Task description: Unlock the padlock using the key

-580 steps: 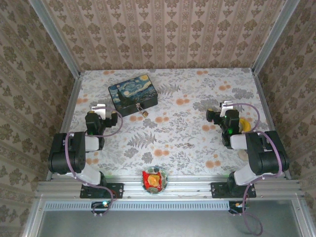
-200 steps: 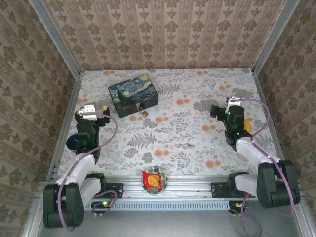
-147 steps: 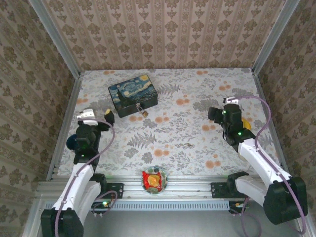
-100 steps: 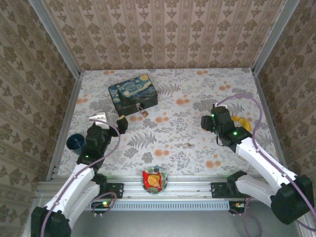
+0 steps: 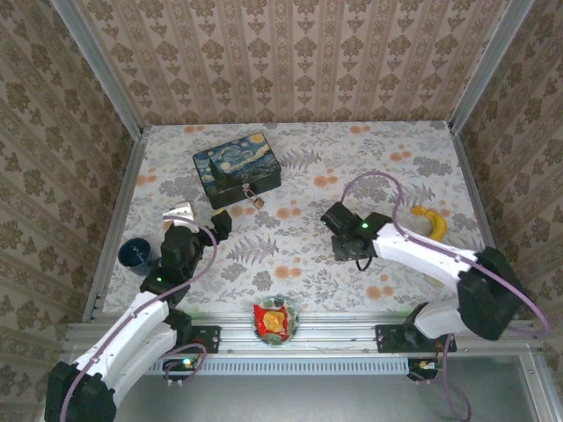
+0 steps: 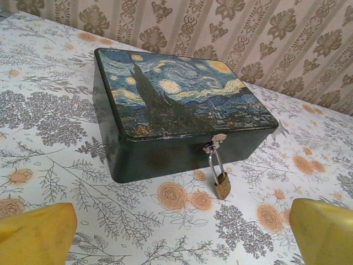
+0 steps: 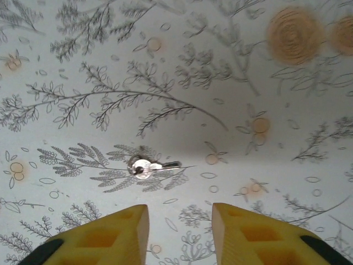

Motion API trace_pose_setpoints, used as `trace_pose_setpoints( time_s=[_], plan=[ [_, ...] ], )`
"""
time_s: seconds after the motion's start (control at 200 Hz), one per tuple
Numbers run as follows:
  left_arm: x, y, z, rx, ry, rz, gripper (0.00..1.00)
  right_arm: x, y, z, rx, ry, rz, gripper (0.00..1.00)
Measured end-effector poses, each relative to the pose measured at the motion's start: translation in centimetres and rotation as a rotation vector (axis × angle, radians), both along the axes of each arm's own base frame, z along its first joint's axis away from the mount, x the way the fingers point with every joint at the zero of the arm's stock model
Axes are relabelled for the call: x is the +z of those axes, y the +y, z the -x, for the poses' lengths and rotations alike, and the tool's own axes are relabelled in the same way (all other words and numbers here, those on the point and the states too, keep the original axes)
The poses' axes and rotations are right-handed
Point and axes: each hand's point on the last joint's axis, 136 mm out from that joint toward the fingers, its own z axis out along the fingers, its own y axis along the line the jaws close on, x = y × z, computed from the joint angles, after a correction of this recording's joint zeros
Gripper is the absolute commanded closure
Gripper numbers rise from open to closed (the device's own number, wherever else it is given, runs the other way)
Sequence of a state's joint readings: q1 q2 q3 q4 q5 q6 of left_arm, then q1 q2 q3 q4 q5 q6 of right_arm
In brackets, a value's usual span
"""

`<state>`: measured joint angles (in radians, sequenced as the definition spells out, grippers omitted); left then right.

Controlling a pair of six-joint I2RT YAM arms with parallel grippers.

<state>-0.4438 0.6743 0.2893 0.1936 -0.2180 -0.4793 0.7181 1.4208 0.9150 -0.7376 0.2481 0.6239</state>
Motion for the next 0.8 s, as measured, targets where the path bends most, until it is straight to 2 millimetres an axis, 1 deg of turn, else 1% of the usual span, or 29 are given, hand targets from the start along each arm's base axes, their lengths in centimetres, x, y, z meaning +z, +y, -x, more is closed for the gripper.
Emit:
trace_pose_setpoints(
  time_s=[0.11,0.25,0.575,0.8],
  plan=[
    [-0.1,0.1,-0.1,0.007,0.003,-0.004,0.0,-1.5,1.3,-0.1,0.024,0.06,0.028,0.71],
    [-0.1,0.3,-0.1,0.015,0.003,-0.006,0.0,-2.7,2.0,-0.4,0.032,0.106,0.045,0.71],
    [-0.5,0.5,-0.1,0.023,0.011,-0.01,0.0,-4.5,2.4,-0.2,0.048,0.165,0.069,0.71],
    [-0.9,0.5,0.0,0.023,0.017,-0.013,0.0,-5.1,2.5,-0.2,0.049,0.179,0.072,0.72]
  ],
)
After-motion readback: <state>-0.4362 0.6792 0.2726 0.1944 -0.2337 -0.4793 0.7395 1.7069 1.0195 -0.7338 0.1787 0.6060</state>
